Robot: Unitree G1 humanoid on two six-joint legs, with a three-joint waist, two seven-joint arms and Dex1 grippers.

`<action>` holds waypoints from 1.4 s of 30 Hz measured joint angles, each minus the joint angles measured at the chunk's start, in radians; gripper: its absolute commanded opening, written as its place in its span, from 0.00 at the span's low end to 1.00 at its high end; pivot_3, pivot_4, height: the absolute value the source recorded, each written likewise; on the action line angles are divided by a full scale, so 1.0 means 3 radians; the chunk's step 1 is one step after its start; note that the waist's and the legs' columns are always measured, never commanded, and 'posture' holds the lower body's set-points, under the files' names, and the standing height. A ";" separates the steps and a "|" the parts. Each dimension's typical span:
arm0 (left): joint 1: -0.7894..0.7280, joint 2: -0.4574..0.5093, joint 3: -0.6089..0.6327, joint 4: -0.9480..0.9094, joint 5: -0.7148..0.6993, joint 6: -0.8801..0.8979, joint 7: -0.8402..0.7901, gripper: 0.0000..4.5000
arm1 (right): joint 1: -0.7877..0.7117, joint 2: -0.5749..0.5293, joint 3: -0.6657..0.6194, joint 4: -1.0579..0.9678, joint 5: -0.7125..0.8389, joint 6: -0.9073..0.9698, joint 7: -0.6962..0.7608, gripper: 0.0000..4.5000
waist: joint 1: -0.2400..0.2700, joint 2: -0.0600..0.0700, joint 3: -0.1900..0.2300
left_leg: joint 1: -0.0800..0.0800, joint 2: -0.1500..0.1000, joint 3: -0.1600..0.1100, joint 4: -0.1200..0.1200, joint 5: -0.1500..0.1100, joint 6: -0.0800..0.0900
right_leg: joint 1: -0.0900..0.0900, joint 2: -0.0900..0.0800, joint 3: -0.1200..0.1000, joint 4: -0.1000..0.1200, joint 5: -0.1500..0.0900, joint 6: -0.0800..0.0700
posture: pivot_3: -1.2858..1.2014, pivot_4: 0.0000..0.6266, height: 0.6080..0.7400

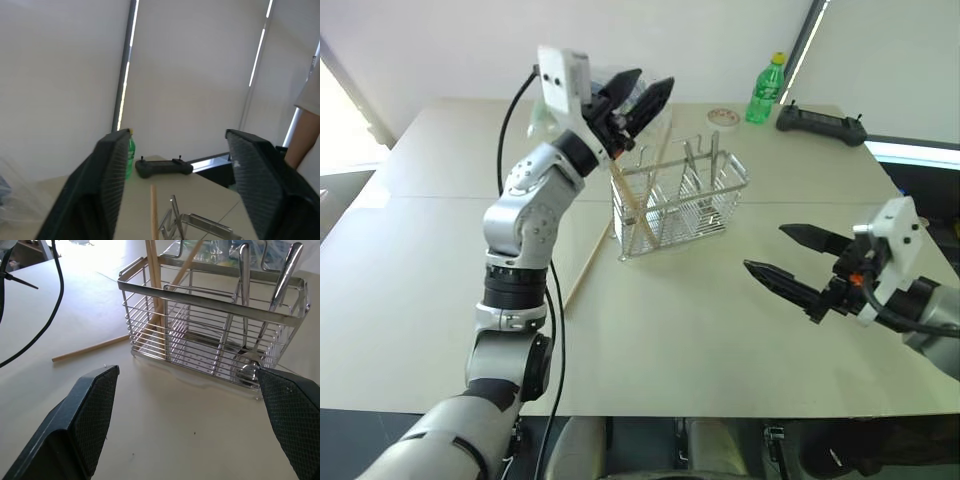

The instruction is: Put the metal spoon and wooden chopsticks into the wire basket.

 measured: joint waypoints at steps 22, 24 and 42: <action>-0.1312 0.2094 -0.0343 0.1388 0.0055 0.2004 -0.0463 0.99 | -0.0134 0.0013 0.0497 0.0168 -0.0599 -0.0260 0.0272 1.00 | -0.0035 0.0001 0.0004 | 0.0002 0.0000 -0.0003 -0.0019 -0.0001 0.0001 | -0.0008 0.0002 -0.0003 0.0001 -0.0006 0.0003 | 0.52 0.24 0.62; -0.1311 0.2094 -0.0614 0.1565 0.0219 0.2119 -0.0658 0.99 | -0.0140 0.0057 0.0579 0.0181 -0.0652 -0.0285 0.0278 1.00 | -0.0024 0.0000 0.0005 | -0.0001 0.0000 -0.0003 -0.0019 -0.0001 0.0001 | -0.0011 0.0000 -0.0003 0.0000 -0.0006 0.0003 | 0.52 0.24 0.62; -0.1312 0.1161 -0.1235 0.3207 0.1329 0.1541 -0.1127 0.99 | 0.0067 0.0382 0.0623 -0.0027 -0.0680 -0.0292 -0.0003 1.00 | -0.0014 -0.0002 0.0008 | -0.0008 0.0000 0.0000 -0.0023 -0.0001 0.0001 | -0.0023 0.0000 -0.0002 0.0003 -0.0001 0.0014 | 0.52 0.24 0.62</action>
